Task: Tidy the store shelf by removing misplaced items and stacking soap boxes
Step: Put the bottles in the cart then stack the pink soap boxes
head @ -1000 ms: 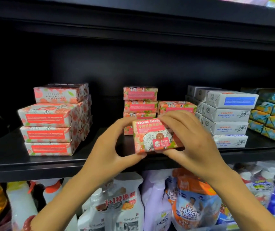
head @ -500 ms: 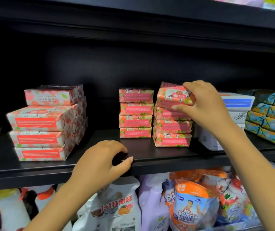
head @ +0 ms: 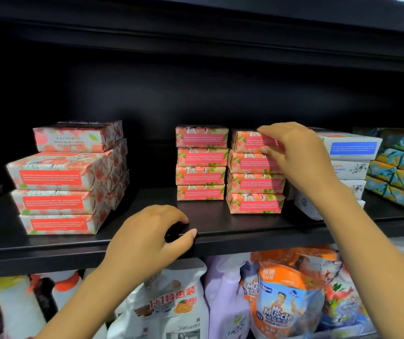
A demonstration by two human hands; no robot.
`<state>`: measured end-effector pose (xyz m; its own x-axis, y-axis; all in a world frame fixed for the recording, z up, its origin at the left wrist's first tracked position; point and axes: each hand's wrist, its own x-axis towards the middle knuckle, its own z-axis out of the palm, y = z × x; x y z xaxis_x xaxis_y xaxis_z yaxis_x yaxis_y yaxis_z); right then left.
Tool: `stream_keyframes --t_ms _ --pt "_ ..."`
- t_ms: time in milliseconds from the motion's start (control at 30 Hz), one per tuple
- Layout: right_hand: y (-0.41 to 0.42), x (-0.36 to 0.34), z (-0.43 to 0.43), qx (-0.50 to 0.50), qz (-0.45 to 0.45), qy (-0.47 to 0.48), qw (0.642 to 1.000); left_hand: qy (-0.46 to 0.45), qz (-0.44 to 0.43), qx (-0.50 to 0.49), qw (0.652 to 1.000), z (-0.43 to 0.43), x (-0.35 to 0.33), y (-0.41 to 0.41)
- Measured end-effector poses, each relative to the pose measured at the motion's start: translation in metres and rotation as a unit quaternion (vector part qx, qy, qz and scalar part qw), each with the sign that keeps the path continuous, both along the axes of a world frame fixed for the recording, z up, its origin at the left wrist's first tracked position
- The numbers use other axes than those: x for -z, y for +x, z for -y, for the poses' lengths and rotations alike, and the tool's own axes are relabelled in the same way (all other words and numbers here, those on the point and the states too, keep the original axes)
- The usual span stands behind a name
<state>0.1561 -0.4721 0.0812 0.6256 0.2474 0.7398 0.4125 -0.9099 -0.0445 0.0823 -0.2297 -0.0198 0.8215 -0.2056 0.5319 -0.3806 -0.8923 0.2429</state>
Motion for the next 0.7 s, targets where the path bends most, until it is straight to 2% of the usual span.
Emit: stream_keyframes --t_ms 200,333,400,533,600,700 --pt "-0.006 0.013 -0.027 -0.098 0.129 0.051 0.985 0.004 -0.006 -0.004 1.000 -0.001 0.000 -0.001" --pt "-0.010 0.020 -0.072 -0.145 0.130 0.015 0.981 -0.007 -0.021 -0.002 1.000 -0.005 -0.002 -0.001" --pt "-0.008 0.020 -0.090 -0.129 0.124 -0.010 0.984 -0.011 -0.025 -0.002 1.000 -0.008 -0.003 -0.001" --pt "0.001 0.011 -0.113 -0.026 0.059 -0.090 0.994 -0.020 -0.016 -0.008 1.000 -0.014 -0.002 -0.003" --pt "0.003 0.007 -0.118 0.004 0.027 -0.101 0.994 -0.024 -0.013 -0.009 1.000 -0.015 -0.002 -0.003" --pt "0.008 0.009 -0.117 0.019 0.039 -0.100 0.994 -0.022 -0.006 -0.005 1.000 -0.015 -0.002 -0.003"
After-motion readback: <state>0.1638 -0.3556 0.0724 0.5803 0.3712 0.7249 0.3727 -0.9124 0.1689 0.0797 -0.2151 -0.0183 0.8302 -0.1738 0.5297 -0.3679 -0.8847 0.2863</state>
